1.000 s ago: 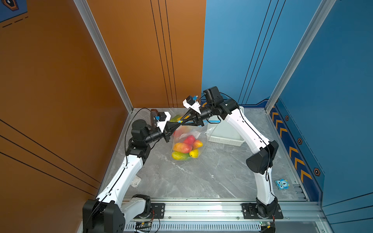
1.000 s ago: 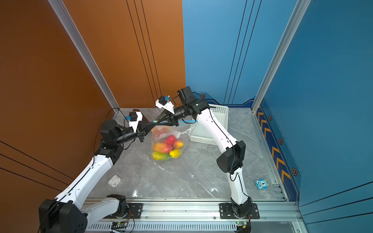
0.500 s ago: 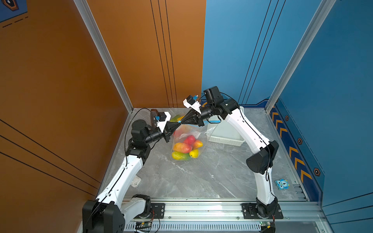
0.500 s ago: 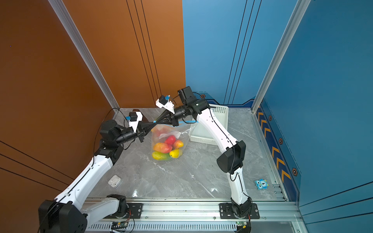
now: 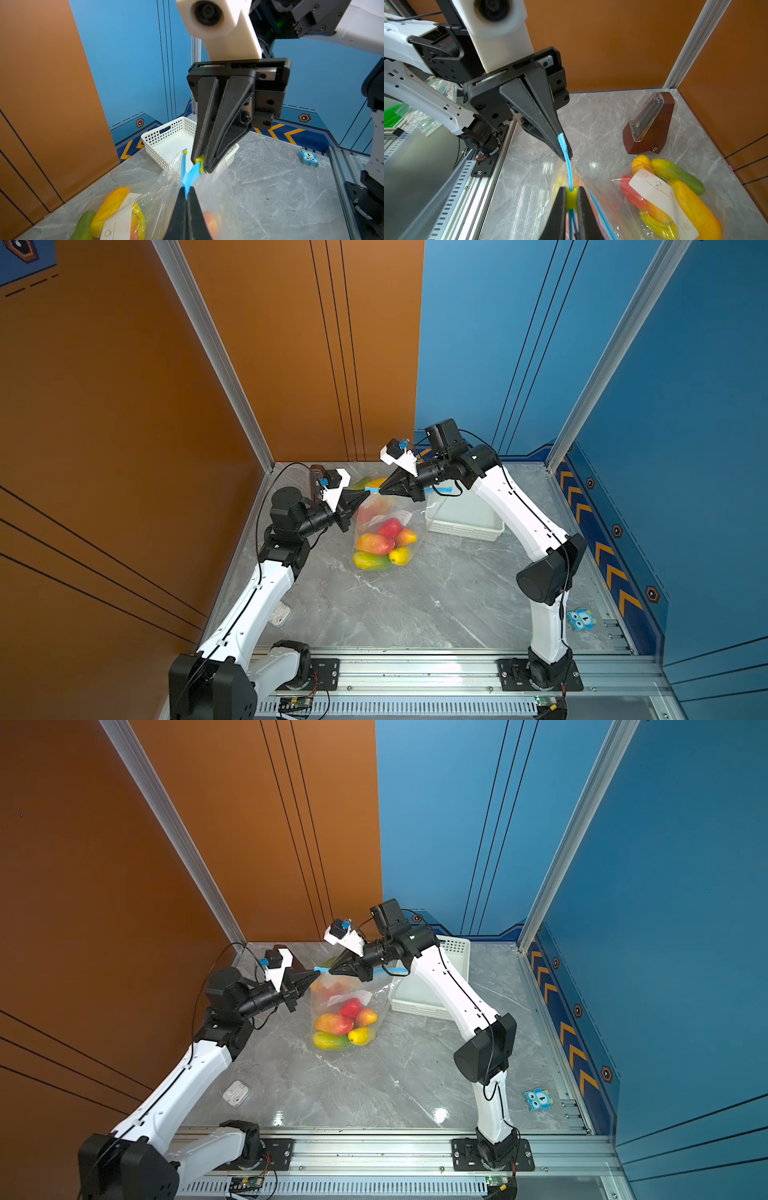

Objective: Place the mango in a zip-top bag and seal the zipper
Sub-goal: Zip the zipper on the zipper food storage bag.

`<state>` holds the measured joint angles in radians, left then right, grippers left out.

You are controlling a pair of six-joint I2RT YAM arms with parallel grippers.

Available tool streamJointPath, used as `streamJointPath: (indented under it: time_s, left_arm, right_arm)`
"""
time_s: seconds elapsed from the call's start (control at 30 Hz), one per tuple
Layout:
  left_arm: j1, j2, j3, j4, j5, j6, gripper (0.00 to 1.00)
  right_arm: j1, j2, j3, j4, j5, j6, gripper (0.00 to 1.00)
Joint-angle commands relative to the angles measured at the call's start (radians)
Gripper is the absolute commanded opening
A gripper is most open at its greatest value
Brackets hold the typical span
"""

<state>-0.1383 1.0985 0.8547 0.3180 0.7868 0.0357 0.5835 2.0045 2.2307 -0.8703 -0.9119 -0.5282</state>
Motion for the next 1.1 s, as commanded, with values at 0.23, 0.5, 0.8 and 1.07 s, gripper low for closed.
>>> streamJointPath:
  time_s: [0.23,0.5,0.8,1.07]
  left_arm:
    - [0.029,-0.045,-0.020,0.038,-0.108,-0.016,0.00]
    - [0.045,-0.061,-0.043,0.038,-0.182,-0.024,0.00]
    - [0.049,-0.046,-0.042,0.038,-0.192,-0.037,0.00]
    - [0.029,0.024,-0.036,0.038,-0.230,-0.086,0.19]
  right_arm:
    - [-0.140,-0.168,-0.223,-0.054,0.272,-0.039,0.00]
    - [-0.277,-0.239,-0.350,-0.043,0.299,-0.031,0.00]
    - [-0.333,-0.268,-0.385,0.003,0.262,0.009,0.02]
    - [-0.324,-0.324,-0.496,0.259,0.261,0.193,0.11]
